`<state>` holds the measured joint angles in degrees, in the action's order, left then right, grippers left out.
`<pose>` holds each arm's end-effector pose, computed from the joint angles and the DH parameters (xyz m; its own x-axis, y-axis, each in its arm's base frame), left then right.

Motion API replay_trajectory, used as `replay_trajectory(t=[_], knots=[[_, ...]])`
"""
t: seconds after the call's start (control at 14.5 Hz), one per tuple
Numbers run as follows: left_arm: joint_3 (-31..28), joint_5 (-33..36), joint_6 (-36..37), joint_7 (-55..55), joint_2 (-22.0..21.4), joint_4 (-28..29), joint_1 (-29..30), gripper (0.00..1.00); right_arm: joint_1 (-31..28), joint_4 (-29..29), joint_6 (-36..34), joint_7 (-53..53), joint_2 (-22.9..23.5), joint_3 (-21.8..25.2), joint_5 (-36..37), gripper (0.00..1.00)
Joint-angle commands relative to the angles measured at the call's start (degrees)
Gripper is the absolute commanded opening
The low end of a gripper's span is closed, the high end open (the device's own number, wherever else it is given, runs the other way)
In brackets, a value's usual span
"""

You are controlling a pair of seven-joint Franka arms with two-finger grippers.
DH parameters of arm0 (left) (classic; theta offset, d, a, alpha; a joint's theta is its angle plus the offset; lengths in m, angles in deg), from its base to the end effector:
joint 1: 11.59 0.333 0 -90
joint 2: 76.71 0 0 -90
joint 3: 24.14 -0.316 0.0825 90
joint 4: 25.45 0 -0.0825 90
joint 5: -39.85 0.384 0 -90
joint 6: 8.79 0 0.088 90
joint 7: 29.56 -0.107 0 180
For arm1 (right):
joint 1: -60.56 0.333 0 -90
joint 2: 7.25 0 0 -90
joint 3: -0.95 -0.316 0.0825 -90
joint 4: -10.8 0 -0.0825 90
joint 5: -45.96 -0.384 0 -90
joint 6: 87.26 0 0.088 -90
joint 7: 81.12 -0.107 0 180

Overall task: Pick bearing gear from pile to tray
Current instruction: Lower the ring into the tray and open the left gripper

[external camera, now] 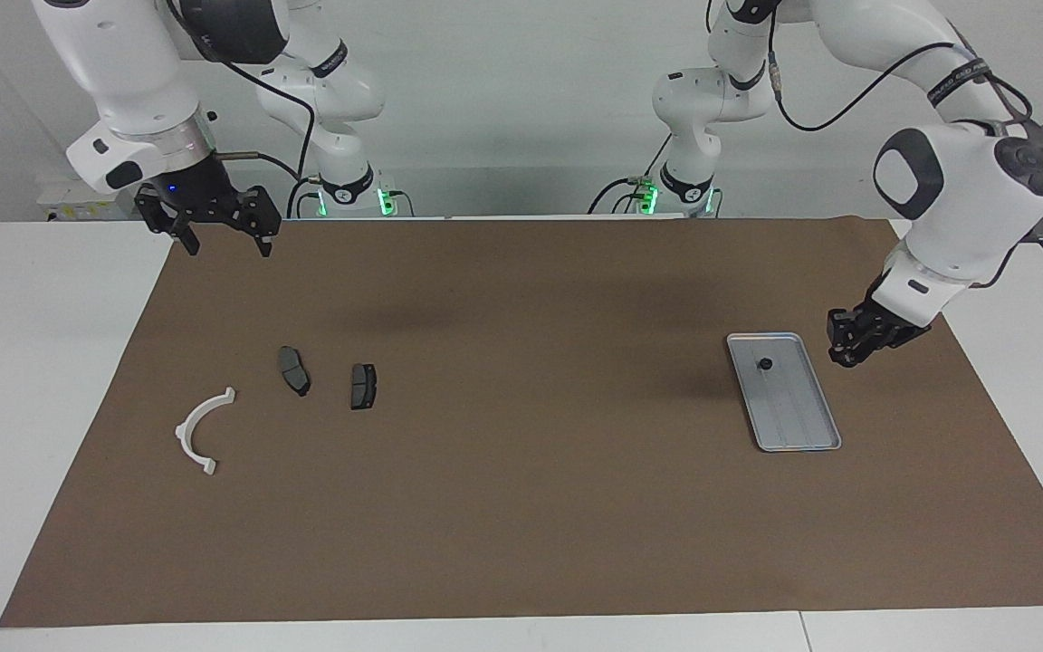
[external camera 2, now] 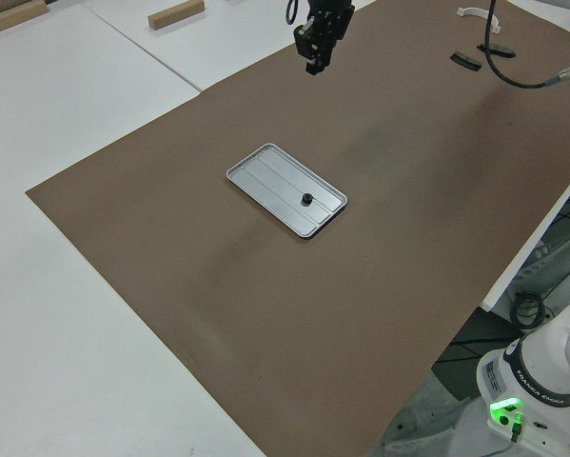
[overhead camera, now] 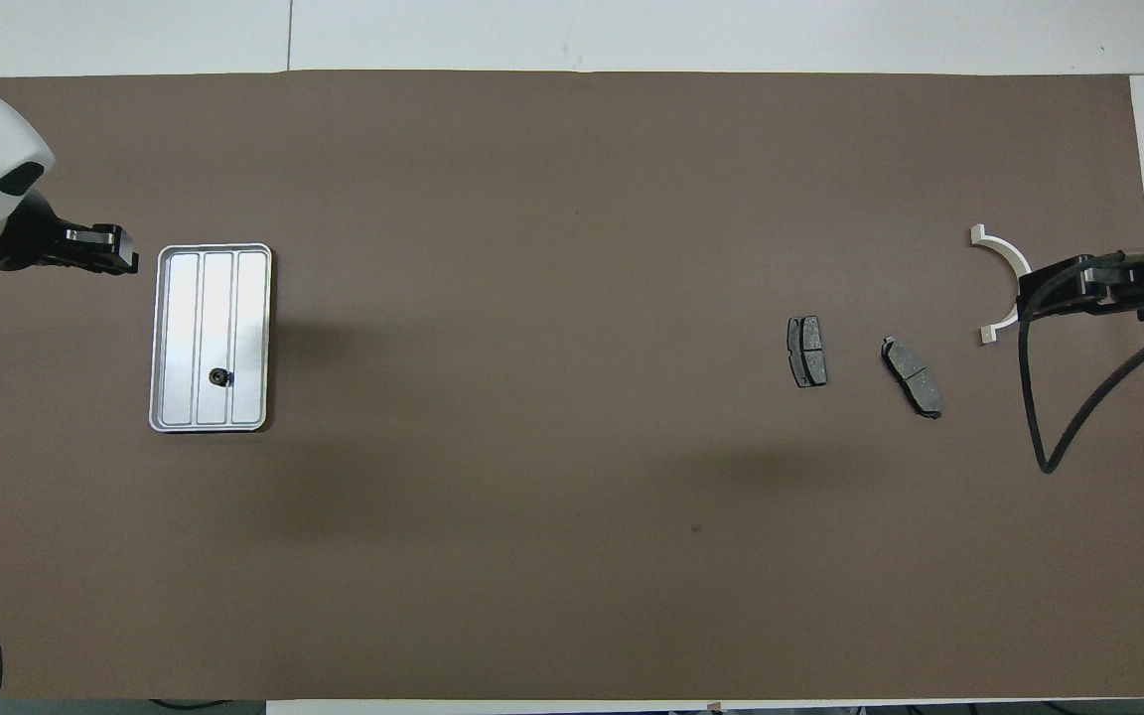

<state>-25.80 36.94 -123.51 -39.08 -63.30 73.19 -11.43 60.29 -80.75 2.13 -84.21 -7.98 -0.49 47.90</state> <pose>0.6331 0.0158 0.4509 0.9921 -0.1139 0.0524 -0.1157 -0.9928 0.0321 0.5489 0.0076 0.6179 0.9992 -0.0338 -0.0231 -0.0330 -0.9988 0.0355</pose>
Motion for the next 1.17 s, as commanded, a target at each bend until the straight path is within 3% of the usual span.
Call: replay_trajectory(t=[0.0, 0.28, 0.55, 1.1], knots=[[0.61, -0.78, -11.98, -0.85, -1.02, 10.15, -0.43, 0.0, -0.43, 0.14, -0.36, -1.39, -0.41, -0.23, -1.15, 1.0], [0.61, -0.78, -14.3, -0.5, -0.49, 12.45, -1.04, 0.0, 0.01, 0.14, -0.36, -1.57, -0.59, -0.14, -1.15, 1.0], [0.61, -0.78, -21.32, -0.41, -0.49, 17.99, -1.04, 0.0, 0.01, -0.03, -0.27, -1.48, -0.68, -0.14, -1.15, 1.0], [0.61, -0.78, -26.68, -0.41, 1.53, 21.25, -0.95, 0.0, 1.33, -0.3, -0.19, -1.57, -0.85, -0.23, -2.73, 1.0]])
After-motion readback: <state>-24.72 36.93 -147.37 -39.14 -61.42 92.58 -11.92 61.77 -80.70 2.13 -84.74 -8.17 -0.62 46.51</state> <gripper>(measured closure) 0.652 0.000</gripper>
